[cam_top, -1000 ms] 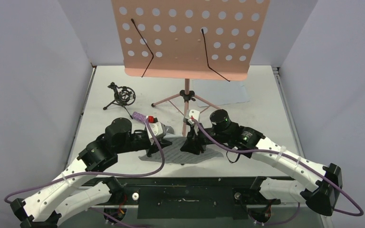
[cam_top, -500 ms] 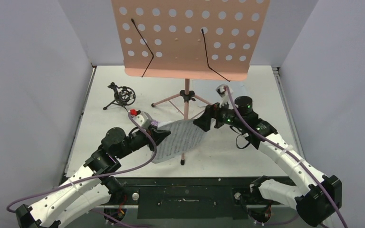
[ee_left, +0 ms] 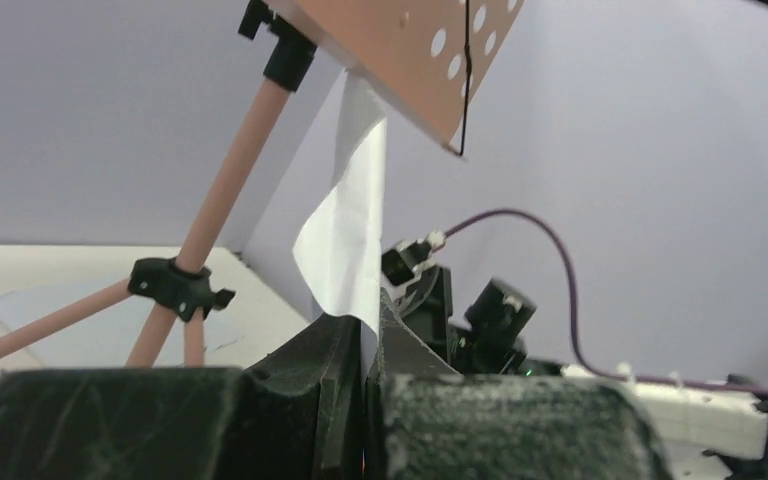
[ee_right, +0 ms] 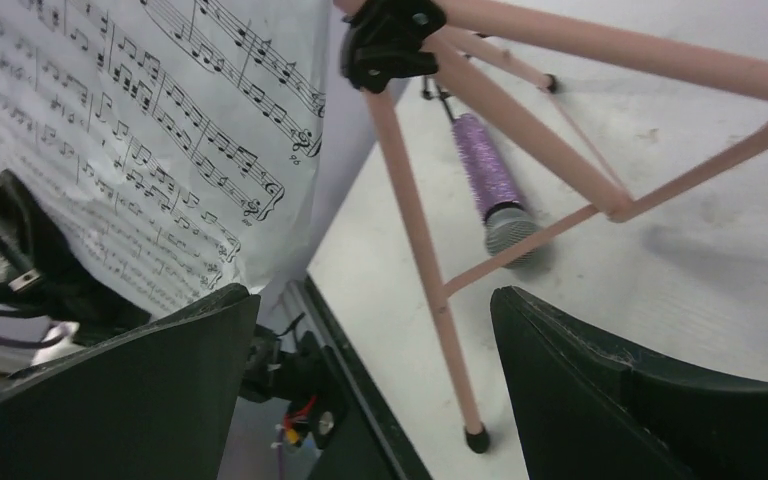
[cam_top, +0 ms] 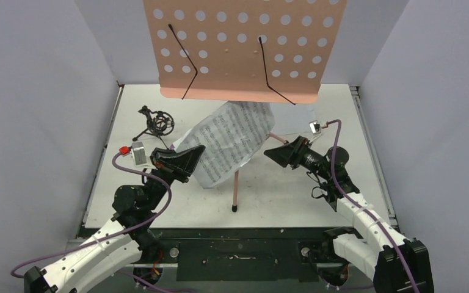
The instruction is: Set up the instrument practice props
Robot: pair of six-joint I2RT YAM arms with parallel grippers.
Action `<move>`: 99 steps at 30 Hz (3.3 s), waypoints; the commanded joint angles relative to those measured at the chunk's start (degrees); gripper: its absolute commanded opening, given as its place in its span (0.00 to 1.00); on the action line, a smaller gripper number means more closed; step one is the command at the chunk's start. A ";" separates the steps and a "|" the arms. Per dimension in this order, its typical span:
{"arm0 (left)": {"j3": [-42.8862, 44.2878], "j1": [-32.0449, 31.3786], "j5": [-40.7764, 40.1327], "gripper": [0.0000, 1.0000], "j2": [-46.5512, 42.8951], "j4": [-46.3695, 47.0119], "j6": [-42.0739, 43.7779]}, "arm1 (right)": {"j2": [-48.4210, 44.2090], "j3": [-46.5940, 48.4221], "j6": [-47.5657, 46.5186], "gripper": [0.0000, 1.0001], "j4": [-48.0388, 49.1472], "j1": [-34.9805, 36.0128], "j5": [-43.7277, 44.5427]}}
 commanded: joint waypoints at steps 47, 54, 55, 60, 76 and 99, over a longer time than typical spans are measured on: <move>10.07 0.48 -5.20 0.96 -0.98 -40.01 20.91 | -8.07 7.77 -27.62 0.05 -12.53 15.04 -0.66; 18.79 1.68 18.34 0.97 6.59 -49.44 26.09 | -7.38 9.94 -29.93 0.05 -12.53 15.99 -10.02; 18.57 2.16 22.78 0.97 7.02 -48.52 25.99 | -7.24 10.09 -29.84 0.05 -12.14 16.11 -11.15; 16.17 5.61 37.19 0.97 8.92 -40.21 20.62 | -6.58 11.40 -28.29 0.05 -9.90 17.09 -14.99; 9.98 7.43 46.57 0.00 10.30 -15.80 7.18 | -3.38 13.65 -26.24 0.25 -6.99 18.90 -11.26; 3.67 7.51 33.77 0.00 2.71 -4.70 0.09 | 1.79 7.78 -10.62 0.54 20.50 23.89 -9.92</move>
